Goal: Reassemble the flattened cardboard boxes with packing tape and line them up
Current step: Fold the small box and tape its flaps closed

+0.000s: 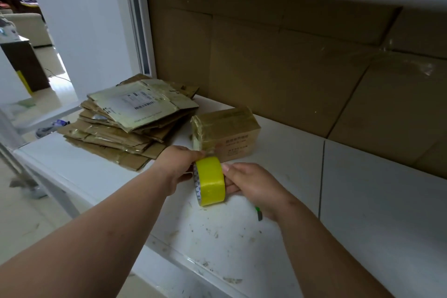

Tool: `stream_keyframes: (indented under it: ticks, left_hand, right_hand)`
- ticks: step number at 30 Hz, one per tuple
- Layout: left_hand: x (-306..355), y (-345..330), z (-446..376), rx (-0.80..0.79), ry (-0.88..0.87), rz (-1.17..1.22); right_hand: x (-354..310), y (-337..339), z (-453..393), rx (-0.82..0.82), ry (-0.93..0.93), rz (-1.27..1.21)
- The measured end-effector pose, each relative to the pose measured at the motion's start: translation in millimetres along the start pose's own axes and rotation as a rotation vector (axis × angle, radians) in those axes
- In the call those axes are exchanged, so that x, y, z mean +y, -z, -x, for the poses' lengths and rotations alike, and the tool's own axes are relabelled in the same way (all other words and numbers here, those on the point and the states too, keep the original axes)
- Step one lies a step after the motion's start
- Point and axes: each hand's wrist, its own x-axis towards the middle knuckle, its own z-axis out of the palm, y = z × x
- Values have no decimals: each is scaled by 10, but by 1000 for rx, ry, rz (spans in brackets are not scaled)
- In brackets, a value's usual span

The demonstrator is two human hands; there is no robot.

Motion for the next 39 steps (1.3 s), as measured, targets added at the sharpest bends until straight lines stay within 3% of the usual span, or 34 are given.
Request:
stream_keyframes:
  ticks: [2, 4, 9, 14, 16, 21, 23, 27, 31, 36, 39]
  left_hand:
    - [-10, -10, -8, 1, 13, 38]
    - [-7, -14, -3, -4, 20, 71]
    - [12, -64, 40, -53, 46, 110]
    - [4, -53, 43, -75, 44, 147]
    - [14, -49, 48, -92, 26, 143]
    - [18, -49, 35, -99, 15, 111]
    - [1, -42, 0, -84, 33, 97]
    - [-13, -46, -43, -56, 41, 60]
    - [1, -13, -77, -60, 54, 24]
    - [30, -6, -106, -92, 44, 3]
    - [27, -17, -94, -103, 59, 32]
  right_hand:
    - [71, 168, -4, 57, -13, 61]
    - [192, 350, -18, 153, -22, 326]
    - [445, 482, -12, -58, -20, 905]
    - [420, 527, -64, 47, 48, 1109]
    - [340, 576, -48, 43, 44, 1099]
    - [-159, 651, 114, 93, 203, 598]
    - [-321, 600, 73, 151, 295, 512]
    - [-388, 459, -263, 336, 425, 612]
    - [-387, 351, -592, 303, 412, 646]
    - [-366, 284, -803, 318, 378, 895]
    - [-401, 219, -870, 319, 349, 886]
